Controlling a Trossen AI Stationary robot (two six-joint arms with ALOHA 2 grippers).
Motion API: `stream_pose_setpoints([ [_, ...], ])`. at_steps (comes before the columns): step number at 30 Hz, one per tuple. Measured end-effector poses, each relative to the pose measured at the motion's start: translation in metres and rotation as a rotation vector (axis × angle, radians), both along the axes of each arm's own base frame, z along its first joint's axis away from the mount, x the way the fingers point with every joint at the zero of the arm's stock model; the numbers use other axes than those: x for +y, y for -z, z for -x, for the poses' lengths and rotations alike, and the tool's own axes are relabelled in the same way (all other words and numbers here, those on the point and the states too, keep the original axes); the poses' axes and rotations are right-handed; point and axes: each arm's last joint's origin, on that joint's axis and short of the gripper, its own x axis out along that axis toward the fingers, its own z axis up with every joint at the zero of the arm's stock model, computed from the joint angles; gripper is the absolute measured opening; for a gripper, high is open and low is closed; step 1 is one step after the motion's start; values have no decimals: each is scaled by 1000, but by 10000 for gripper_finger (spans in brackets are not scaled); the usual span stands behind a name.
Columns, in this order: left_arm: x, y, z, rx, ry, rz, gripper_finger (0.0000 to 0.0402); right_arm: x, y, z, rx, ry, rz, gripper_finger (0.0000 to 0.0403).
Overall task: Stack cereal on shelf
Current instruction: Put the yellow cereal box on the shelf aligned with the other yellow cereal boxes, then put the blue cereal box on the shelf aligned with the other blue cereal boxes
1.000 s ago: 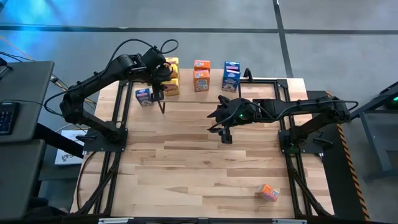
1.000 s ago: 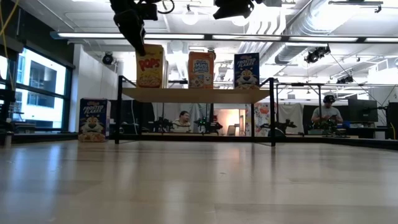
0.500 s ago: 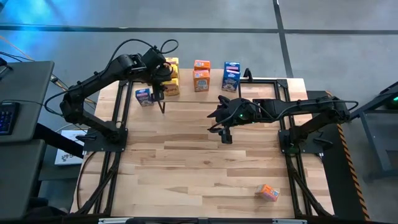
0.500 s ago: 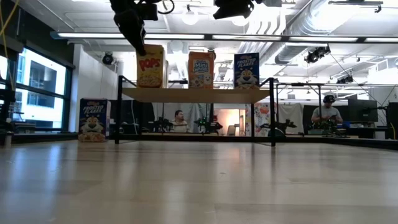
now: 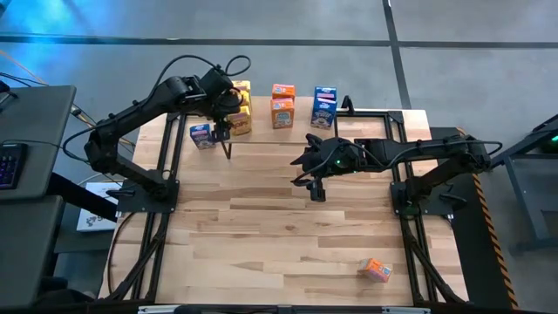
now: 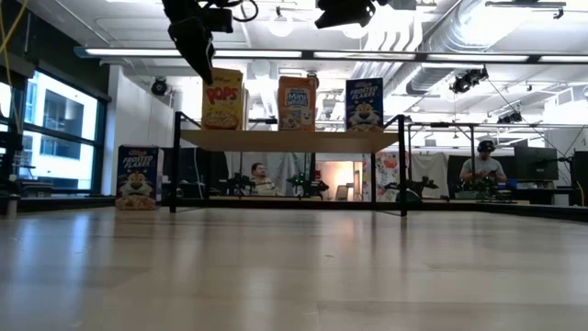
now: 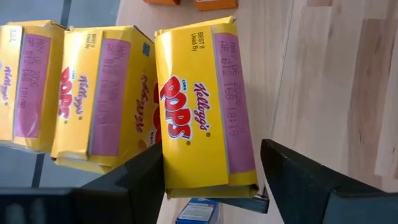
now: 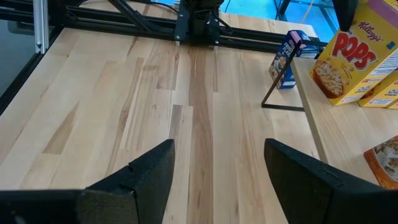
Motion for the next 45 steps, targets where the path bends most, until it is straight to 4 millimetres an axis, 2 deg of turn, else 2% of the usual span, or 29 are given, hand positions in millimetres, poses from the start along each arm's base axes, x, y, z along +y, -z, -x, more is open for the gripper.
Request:
stream_pose_setpoints([
  [18, -13, -24, 23, -71, -84, -91, 242, 0, 0, 0, 0, 0, 0, 241],
  [25, -28, -38, 47, -77, -170, -152, 242, 0, 0, 0, 0, 0, 0, 241],
  [31, -39, -41, 66, -12, -229, -157, 242, 0, 0, 0, 0, 0, 0, 241],
  [35, -36, -31, 68, 31, -246, -141, 242, 0, 0, 0, 0, 0, 0, 241],
  [45, -17, 15, 75, 176, -323, -82, 242, 0, 0, 0, 0, 0, 0, 241],
])
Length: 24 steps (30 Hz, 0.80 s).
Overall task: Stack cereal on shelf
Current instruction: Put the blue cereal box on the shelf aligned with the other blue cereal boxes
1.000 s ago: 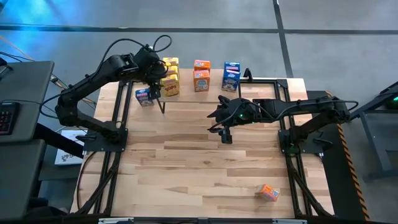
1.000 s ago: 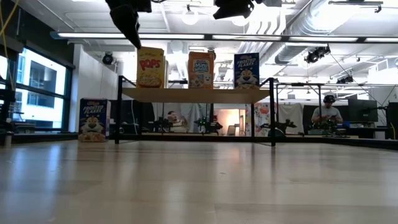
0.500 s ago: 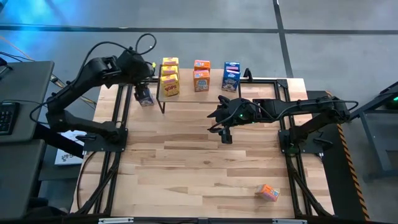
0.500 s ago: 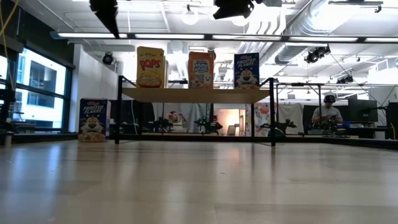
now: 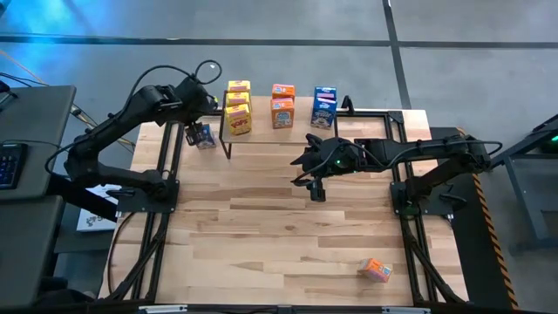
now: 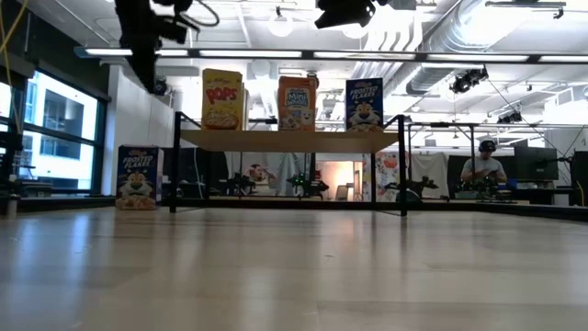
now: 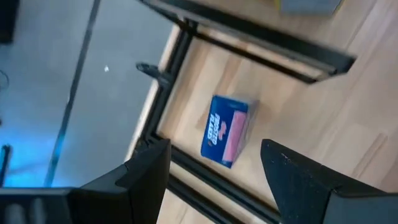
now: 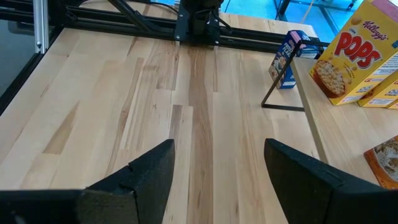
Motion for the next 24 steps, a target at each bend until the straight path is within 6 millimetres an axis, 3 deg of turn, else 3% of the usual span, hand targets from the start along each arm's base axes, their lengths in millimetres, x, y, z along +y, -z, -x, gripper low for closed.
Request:
stream_pose_setpoints([
  [12, 16, 47, 9, 29, -36, 101, 242, 0, 0, 0, 0, 0, 0, 241],
  [24, 22, 48, 26, -4, -37, 138, 242, 0, 0, 0, 0, 0, 0, 241],
])
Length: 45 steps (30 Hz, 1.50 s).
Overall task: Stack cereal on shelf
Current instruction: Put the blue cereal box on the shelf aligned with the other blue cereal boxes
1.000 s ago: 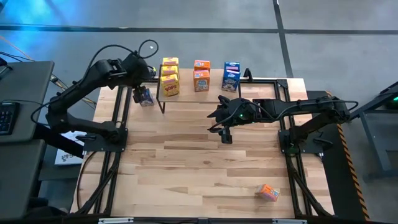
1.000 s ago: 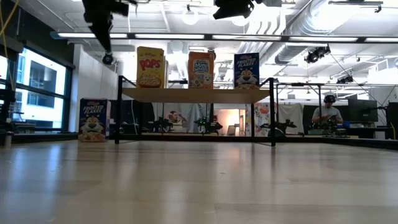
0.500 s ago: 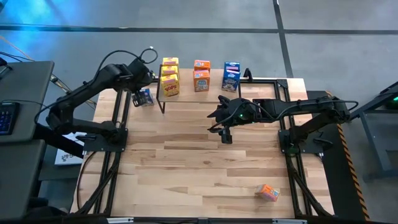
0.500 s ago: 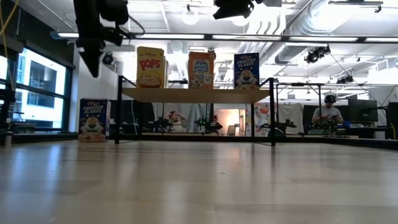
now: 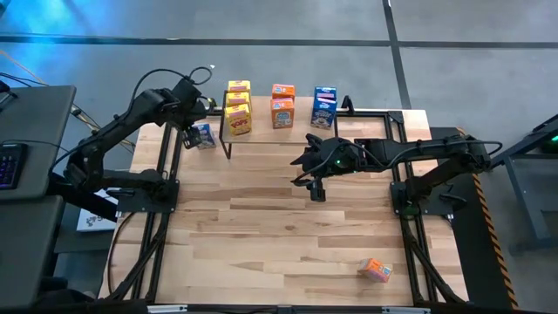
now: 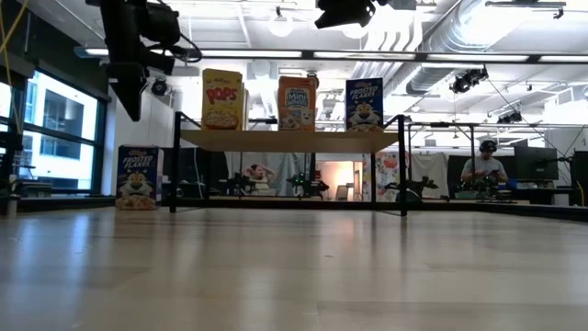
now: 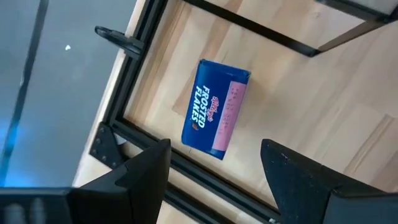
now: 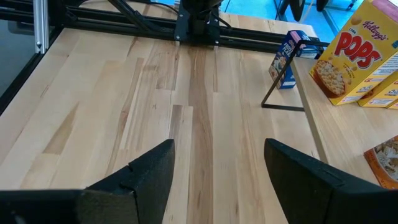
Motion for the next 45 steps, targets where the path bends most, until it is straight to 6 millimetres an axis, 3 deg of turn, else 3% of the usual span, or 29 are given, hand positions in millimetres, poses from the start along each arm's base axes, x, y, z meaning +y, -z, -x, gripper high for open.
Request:
stream_pose_setpoints([
  [6, 5, 14, 5, -18, 37, 27, 242, 0, 0, 0, 0, 0, 0, 241],
  [12, 10, 14, 7, -51, 11, 16, 247, 0, 0, 0, 0, 0, 0, 241],
  [24, 13, 18, 6, -49, -18, 27, 308, 0, 0, 0, 0, 0, 0, 241],
  [45, 18, 51, 4, -46, -15, -21, 310, 0, 0, 0, 0, 0, 0, 241],
])
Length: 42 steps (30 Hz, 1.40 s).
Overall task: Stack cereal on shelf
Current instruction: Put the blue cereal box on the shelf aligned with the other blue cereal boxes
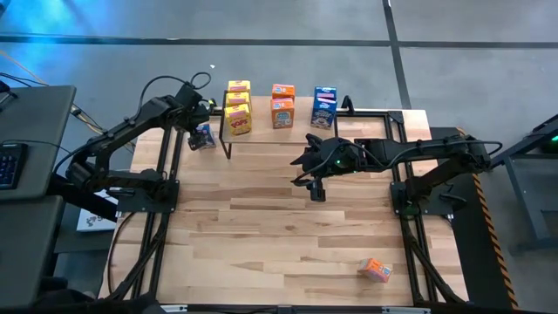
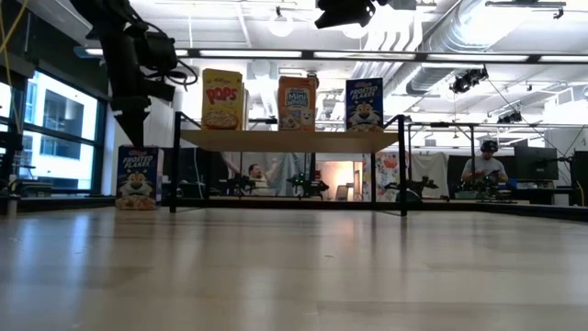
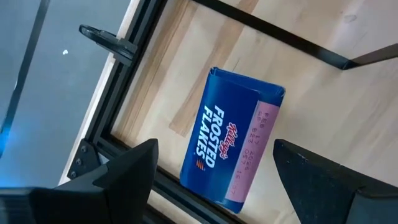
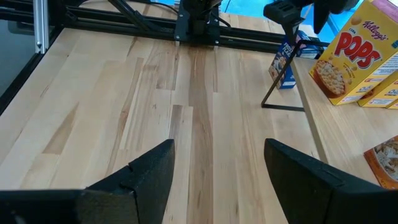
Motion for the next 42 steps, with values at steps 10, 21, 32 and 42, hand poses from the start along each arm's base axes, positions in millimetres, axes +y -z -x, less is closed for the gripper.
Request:
stream_pose_setpoints([
  [10, 1, 3, -1, 9, -4, 15, 310, 0, 0, 0, 0, -1, 0, 241],
  [21, 8, 15, -5, 51, -34, 54, 310, 0, 0, 0, 0, 0, 0, 241],
  [32, 7, 15, -4, 54, -43, 65, 243, 0, 0, 0, 0, -1, 0, 241],
  [42, 7, 15, -4, 53, -52, 69, 202, 0, 0, 0, 0, 0, 0, 241],
])
